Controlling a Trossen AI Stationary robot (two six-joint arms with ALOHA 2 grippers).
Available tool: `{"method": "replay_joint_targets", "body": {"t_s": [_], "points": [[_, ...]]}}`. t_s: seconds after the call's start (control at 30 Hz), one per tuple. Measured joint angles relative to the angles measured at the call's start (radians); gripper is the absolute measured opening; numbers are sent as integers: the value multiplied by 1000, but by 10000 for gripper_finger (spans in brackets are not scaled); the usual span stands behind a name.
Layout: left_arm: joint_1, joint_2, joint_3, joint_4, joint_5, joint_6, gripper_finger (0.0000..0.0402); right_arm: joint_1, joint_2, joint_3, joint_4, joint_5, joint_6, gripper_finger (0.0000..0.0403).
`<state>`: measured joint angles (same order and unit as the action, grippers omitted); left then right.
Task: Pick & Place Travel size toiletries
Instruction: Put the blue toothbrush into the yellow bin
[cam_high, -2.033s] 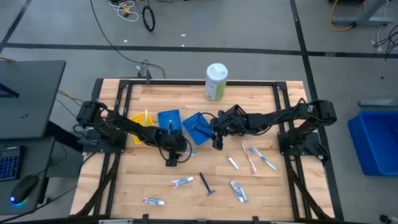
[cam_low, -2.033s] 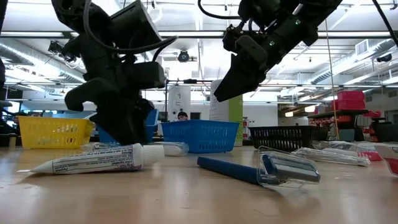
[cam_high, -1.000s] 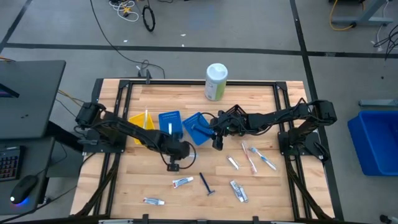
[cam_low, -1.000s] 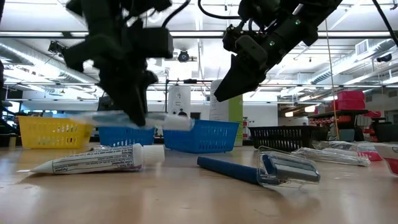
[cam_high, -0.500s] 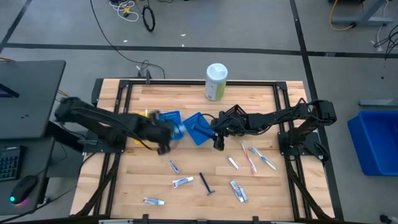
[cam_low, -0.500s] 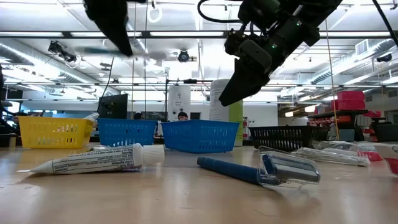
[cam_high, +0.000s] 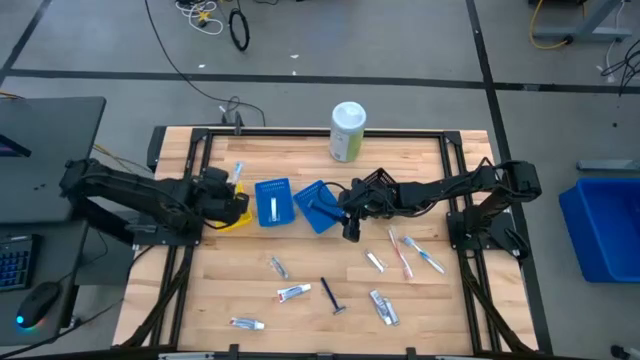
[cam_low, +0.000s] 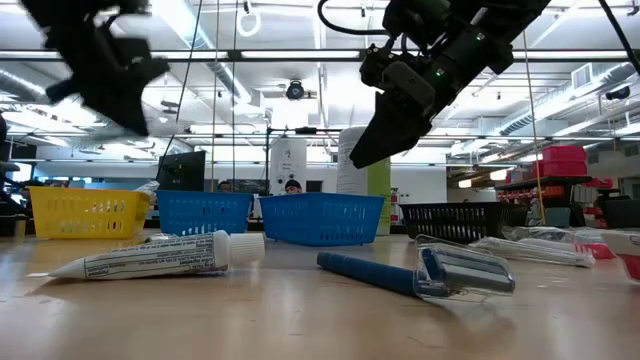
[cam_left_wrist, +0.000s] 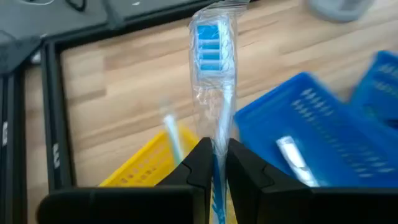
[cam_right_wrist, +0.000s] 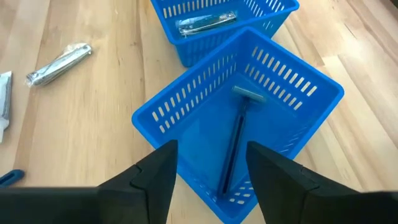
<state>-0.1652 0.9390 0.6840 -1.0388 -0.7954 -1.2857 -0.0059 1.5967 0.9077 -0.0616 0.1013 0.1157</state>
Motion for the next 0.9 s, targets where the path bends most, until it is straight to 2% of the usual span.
{"method": "replay_joint_targets", "body": {"t_s": [0.17,0.3,0.47,0.9], "points": [[31,4,-171,219,-17,16,50,0,0,0,6,0,0,191],[52,10,-242,336,-24,34,50,0,0,0,18,0,0,186],[78,10,-247,331,-23,22,64,0,0,0,21,0,0,187],[91,10,-247,312,-18,71,134,0,0,0,21,0,0,212]]}}
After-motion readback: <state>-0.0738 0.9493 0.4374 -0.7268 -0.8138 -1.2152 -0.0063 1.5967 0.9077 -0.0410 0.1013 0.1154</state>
